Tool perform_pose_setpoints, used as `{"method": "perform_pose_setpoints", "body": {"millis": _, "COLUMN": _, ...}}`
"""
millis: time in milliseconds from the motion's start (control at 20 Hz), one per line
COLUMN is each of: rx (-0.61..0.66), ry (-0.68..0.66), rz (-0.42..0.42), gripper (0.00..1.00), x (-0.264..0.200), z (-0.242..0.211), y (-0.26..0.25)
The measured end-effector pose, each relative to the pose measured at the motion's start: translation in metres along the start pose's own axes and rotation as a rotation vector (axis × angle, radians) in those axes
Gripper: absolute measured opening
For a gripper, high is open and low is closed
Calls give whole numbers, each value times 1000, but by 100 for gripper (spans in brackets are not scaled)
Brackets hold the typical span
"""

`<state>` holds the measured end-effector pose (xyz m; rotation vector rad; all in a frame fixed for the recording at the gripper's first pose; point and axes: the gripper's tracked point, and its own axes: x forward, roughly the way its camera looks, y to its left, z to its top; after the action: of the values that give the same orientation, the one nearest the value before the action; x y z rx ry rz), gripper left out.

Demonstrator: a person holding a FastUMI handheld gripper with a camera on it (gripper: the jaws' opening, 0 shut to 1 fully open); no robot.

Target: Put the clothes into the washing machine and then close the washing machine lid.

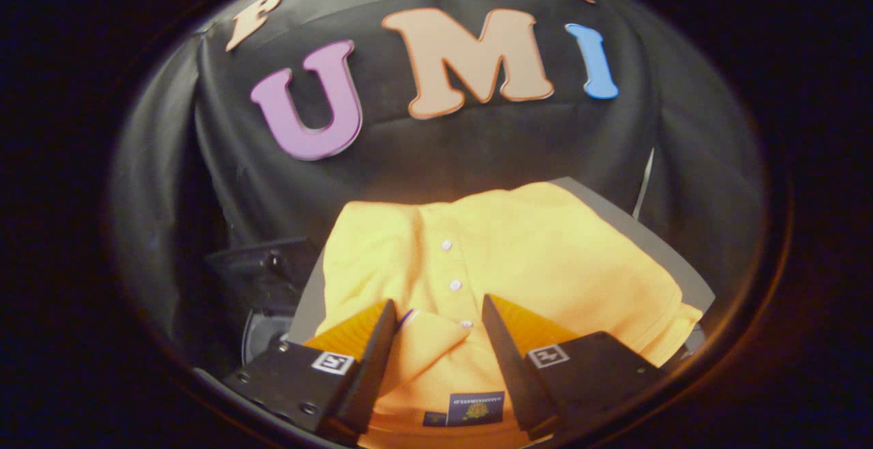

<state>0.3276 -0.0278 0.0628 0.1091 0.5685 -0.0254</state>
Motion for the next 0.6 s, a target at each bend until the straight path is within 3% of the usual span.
{"method": "perform_pose_setpoints", "body": {"millis": 50, "rx": -48, "ry": -42, "rz": -3, "gripper": 65, "x": -2, "z": 1, "y": 4}}
{"method": "perform_pose_setpoints", "body": {"millis": 100, "rx": -82, "ry": -49, "rz": 10, "gripper": 63, "x": 1, "z": -3, "y": 6}}
{"method": "perform_pose_setpoints", "body": {"millis": 250, "rx": -17, "ry": -87, "rz": 12, "gripper": 30, "x": 5, "z": 3, "y": 3}}
{"method": "perform_pose_setpoints", "body": {"millis": 350, "rx": 6, "ry": -108, "rz": 16, "gripper": 18, "x": 2, "z": 1, "y": 7}}
{"method": "perform_pose_setpoints", "body": {"millis": 600, "rx": -10, "ry": -121, "rz": 43, "gripper": 6, "x": -14, "z": 1, "y": 17}}
